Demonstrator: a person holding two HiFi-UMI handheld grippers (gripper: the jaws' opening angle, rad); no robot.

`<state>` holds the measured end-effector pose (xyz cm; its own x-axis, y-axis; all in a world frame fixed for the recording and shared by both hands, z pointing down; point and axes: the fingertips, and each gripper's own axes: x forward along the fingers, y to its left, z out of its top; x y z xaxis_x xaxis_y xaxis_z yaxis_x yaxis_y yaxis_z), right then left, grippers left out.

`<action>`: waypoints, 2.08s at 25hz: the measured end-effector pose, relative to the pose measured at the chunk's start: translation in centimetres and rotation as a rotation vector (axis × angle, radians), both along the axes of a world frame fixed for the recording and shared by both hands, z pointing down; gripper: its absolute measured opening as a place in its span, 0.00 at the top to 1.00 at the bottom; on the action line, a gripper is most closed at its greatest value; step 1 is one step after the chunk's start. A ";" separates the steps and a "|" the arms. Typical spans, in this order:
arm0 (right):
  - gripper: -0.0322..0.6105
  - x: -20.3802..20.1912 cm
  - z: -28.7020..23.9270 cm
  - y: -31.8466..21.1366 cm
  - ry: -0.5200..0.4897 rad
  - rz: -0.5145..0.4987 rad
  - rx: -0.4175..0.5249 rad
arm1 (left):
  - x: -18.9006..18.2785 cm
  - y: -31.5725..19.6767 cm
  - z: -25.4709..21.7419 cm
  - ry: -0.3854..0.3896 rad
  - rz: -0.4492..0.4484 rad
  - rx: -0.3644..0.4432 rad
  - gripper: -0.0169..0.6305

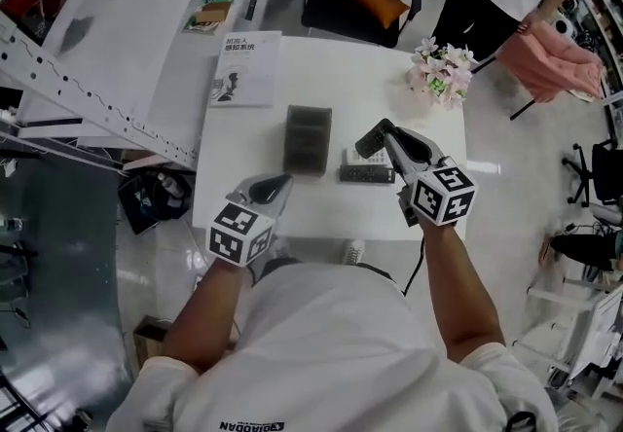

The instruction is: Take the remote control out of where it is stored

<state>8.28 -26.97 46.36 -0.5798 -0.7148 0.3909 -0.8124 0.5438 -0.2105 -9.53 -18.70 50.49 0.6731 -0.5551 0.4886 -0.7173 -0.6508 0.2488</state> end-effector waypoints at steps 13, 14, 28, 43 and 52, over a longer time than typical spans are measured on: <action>0.85 5.7 11.8 7.1 -0.515 0.414 -0.390 | 3.6 0.0 0.7 -0.027 0.110 -0.022 0.97; 0.85 5.8 12.4 7.5 -0.548 0.437 -0.404 | 3.8 0.0 0.7 -0.027 0.115 -0.022 0.97; 0.82 8.1 18.3 9.9 -0.654 0.614 -0.500 | 3.8 0.7 0.7 -0.030 0.127 -0.024 0.97; 0.74 8.6 21.3 10.8 -0.543 0.660 -0.620 | 2.8 1.6 1.0 -0.026 0.118 -0.031 0.97; 0.74 9.1 20.9 11.2 -0.507 0.686 -0.591 | 1.9 1.6 1.0 -0.018 0.133 -0.029 0.97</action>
<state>17.35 -15.82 67.25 -0.3148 -0.7271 0.6101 -0.6499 -0.3034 -0.6969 -7.60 -17.11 51.51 0.7305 -0.4475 0.5158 -0.6300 -0.7330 0.2564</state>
